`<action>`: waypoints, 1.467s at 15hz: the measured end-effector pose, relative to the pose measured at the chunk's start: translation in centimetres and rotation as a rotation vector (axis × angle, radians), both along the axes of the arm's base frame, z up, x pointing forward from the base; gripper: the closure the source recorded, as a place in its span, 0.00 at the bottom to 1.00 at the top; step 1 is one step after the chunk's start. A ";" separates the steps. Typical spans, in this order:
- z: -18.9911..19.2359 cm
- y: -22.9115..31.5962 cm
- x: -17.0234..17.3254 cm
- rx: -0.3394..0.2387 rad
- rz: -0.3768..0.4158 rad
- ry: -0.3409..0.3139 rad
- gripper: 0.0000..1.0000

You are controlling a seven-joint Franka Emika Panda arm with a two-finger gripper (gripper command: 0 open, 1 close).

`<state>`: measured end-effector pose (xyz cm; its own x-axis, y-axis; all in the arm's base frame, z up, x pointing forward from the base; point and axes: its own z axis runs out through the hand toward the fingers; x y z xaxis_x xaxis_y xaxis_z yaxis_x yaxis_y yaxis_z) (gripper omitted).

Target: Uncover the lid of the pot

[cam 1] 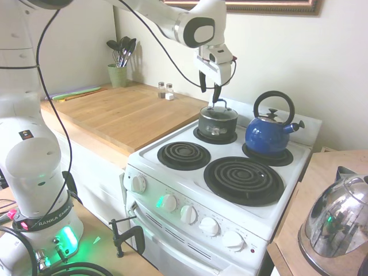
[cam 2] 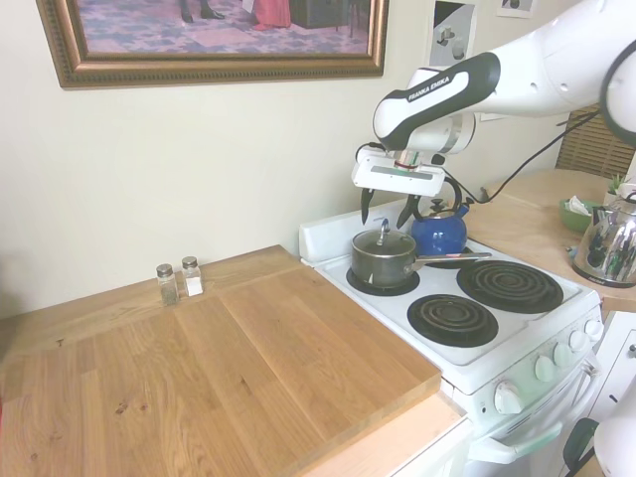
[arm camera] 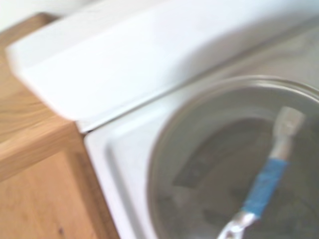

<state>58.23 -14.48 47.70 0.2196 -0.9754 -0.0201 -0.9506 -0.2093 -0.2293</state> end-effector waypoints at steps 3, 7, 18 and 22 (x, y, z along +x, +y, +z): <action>0.4 0.3 0.4 0.009 -0.053 0.018 1.00; -1.1 -1.0 1.9 0.011 -0.105 0.060 1.00; -2.3 -2.7 4.6 0.009 -0.135 0.098 1.00; -2.2 -2.9 4.5 0.021 -0.144 0.099 1.00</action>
<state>62.77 -17.40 45.49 0.0737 -0.9957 -0.0554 -0.9885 -0.0656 -0.1362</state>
